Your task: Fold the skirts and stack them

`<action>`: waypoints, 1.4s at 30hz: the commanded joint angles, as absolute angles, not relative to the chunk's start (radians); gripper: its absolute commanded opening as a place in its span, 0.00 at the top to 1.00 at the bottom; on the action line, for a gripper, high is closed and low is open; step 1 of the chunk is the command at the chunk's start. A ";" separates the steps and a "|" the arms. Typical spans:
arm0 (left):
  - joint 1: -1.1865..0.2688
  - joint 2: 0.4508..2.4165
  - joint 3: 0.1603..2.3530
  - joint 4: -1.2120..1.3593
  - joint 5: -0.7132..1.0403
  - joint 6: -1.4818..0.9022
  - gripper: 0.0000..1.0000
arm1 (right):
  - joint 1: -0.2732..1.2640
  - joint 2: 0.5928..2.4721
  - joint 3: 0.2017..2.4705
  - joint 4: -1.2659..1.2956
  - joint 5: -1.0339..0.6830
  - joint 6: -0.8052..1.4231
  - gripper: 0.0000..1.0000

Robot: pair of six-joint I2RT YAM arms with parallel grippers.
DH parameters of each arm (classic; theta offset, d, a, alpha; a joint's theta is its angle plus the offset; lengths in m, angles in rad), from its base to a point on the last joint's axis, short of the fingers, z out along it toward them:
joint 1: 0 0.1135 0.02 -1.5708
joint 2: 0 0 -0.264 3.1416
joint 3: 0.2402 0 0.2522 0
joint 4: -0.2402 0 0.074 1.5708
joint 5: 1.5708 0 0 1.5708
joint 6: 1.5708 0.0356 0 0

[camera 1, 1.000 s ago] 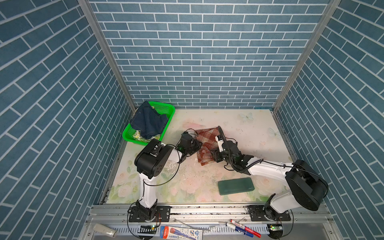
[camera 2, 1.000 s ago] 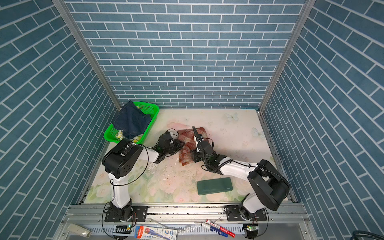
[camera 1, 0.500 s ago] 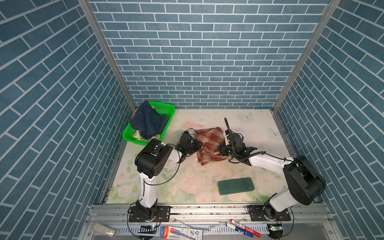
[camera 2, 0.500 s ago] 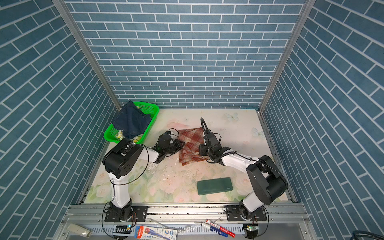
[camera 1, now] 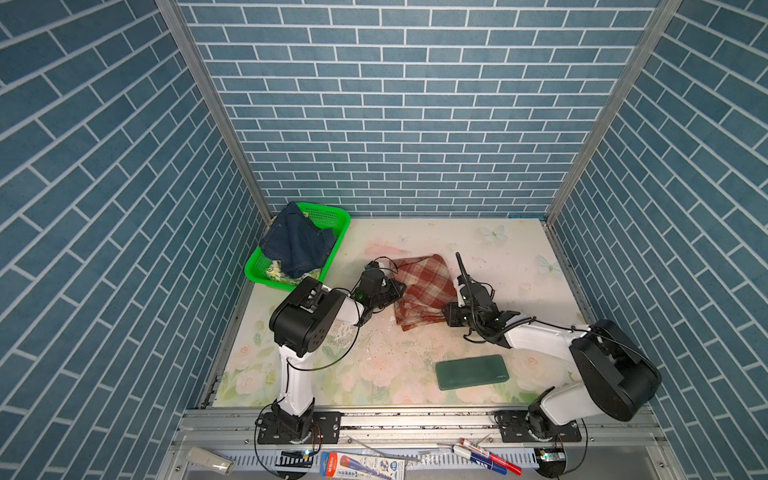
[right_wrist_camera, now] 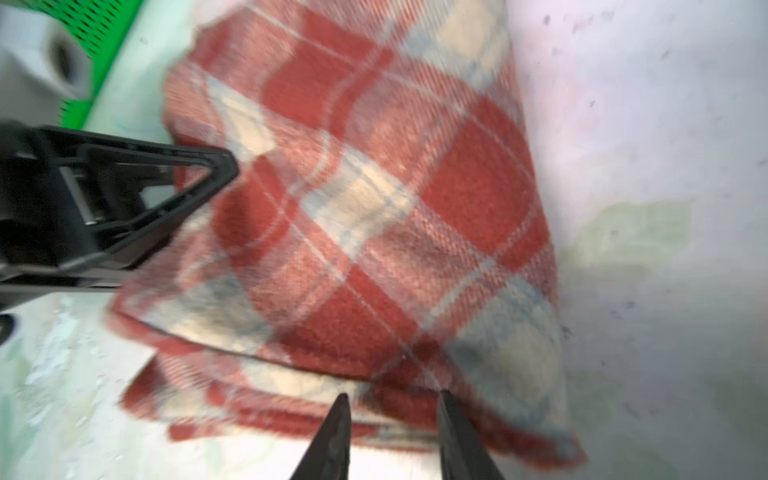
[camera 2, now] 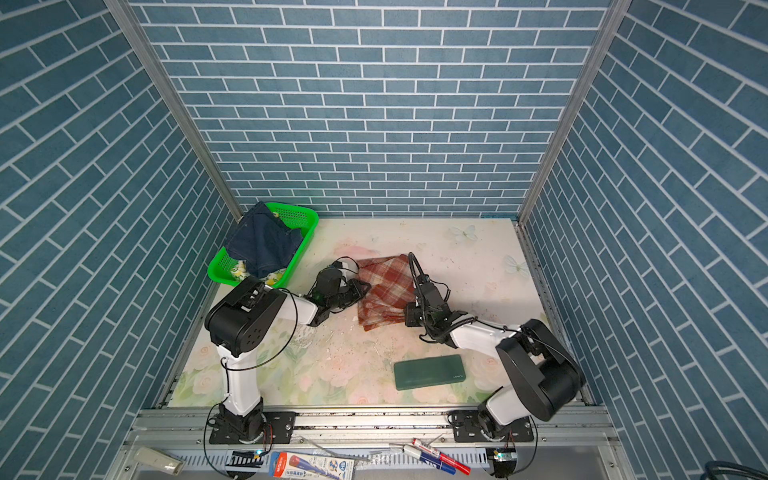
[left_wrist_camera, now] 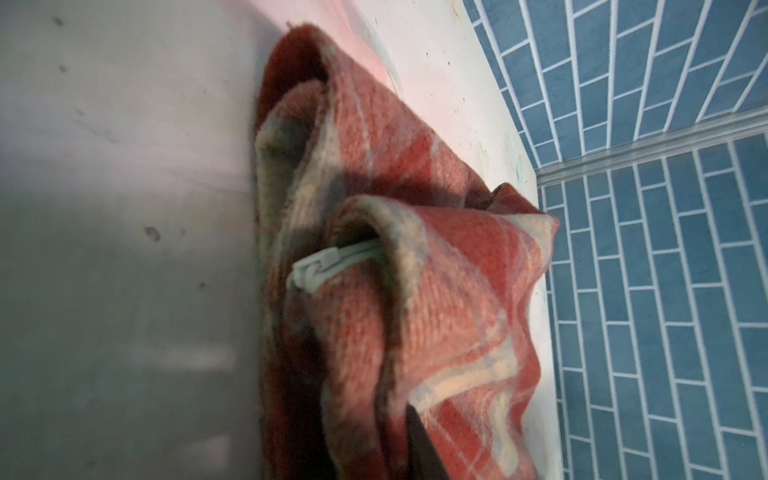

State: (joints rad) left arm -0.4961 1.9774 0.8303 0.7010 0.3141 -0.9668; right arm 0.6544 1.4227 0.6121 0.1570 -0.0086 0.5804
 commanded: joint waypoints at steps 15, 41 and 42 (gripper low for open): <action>-0.501 1.620 0.858 0.306 0.126 -0.686 0.43 | 0.475 1.542 0.989 0.029 -0.186 0.536 0.57; -0.663 1.833 0.812 0.345 0.213 -0.526 0.81 | 0.387 1.910 1.117 0.048 -0.195 0.510 0.54; -0.661 1.835 0.808 0.352 0.218 -0.527 0.82 | 0.384 1.893 1.114 0.040 -0.190 0.501 0.53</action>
State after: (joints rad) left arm -0.6662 1.8420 0.8394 0.3954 0.2207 -0.5480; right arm 0.3977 1.9358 1.1080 0.0898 -0.2462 0.5411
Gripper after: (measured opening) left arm 0.191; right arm 0.469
